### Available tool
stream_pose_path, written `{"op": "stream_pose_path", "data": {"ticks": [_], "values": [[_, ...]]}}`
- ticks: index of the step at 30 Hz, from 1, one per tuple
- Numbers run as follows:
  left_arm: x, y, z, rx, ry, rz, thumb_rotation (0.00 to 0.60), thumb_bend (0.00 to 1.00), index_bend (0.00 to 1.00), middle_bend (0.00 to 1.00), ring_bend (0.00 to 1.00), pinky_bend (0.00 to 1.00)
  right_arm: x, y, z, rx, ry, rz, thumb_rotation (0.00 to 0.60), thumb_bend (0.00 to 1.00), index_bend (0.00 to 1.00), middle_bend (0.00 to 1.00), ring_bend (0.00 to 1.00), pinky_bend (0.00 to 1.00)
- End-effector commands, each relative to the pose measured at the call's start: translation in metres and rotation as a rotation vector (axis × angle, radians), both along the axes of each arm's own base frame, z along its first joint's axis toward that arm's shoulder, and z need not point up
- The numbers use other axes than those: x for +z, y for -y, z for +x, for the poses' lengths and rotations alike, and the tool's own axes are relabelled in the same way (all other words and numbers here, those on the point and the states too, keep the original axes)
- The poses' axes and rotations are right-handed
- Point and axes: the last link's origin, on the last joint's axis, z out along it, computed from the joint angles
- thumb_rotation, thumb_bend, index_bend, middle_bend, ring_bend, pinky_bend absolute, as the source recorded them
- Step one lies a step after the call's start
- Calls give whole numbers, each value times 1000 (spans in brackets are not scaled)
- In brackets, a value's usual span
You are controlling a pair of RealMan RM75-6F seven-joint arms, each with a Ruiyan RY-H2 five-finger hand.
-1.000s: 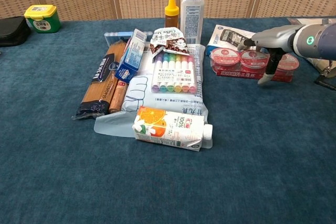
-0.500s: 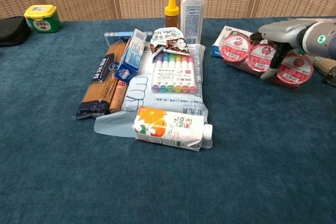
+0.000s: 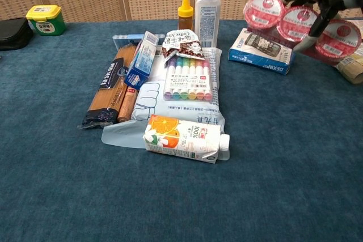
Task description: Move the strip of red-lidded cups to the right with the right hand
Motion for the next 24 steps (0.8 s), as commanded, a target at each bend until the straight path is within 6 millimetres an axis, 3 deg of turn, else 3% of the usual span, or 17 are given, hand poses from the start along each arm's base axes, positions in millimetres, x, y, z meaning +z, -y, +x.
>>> {"op": "stream_pose_path", "data": {"ticks": [1,9,15,24], "values": [[0,0,1,-2,4,-1,600,235,0,0,0,0,33,-1,24,39,65,-50,600,150,458,1000,1000,1000],[-3,1,0,-3,14,-10,600,236,0,0,0,0,89,-4,73,116,197,-130,600,145,454,1000,1000,1000],[-5,-2,-1,-7,19,-15,600,236,0,0,0,0,118,-14,93,158,248,-180,600,144,456,1000,1000,1000],[-6,-4,0,-13,20,-16,600,234,0,0,0,0,127,-24,98,162,261,-175,600,144,459,1000,1000,1000]]}}
